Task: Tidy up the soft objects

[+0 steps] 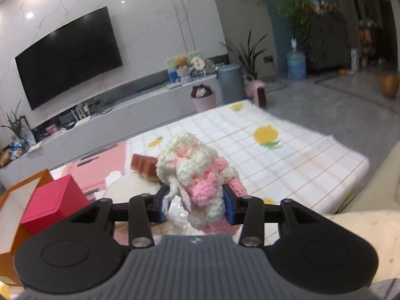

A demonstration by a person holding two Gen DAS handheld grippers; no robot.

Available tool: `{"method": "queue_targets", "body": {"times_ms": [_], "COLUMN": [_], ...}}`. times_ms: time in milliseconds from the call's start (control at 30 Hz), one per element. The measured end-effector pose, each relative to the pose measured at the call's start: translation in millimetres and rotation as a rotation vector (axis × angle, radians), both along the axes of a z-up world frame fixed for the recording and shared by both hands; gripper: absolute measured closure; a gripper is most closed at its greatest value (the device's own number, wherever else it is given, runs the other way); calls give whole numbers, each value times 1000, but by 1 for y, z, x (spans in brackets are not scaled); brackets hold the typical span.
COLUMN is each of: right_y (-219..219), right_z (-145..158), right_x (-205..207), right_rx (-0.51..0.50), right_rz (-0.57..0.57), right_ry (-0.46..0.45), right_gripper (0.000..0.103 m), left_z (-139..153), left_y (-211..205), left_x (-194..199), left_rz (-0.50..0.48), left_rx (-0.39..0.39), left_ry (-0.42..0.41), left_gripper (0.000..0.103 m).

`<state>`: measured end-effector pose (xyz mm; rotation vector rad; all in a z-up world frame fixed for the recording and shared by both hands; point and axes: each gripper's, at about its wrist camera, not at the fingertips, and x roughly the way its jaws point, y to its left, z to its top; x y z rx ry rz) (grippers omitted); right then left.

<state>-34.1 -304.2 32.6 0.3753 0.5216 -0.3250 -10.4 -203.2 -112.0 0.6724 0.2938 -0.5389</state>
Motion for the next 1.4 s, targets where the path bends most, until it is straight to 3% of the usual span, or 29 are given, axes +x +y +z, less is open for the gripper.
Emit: {"method": "queue_targets", "body": {"times_ms": [167,367,500,567,633,667,800,1400], "right_y": [-6,-8,-11,-12,-12,-11,-11,-8], "right_z": [-9,-12,-16,-17,-17,-17,-18,-13], "right_x": [5,8,10,10,9,9,10,4], "right_rx": [49,85,103,112,115,113,119,107], "right_rz": [12,29,36,34,32,33,49,85], "right_ry": [31,37,50,54,55,55,59,32], "right_gripper": [61,60,60,59,59,59,59,59], "left_z": [-9,-10,-13,-15,-15,-16,-15,21], "left_y": [-17,-22,-27,-28,-26,-25,-26,29], "left_x": [22,56,59,60,58,60,63,26], "left_rz": [-81,-219,-249,-215,-185,-171,-115,25], "left_rx": [120,202,202,169,111,78,-1,-77], "left_ry": [-89,-20,-3,21,70,95,174,249], "left_gripper": [1,3,16,26,50,55,97,101]}}
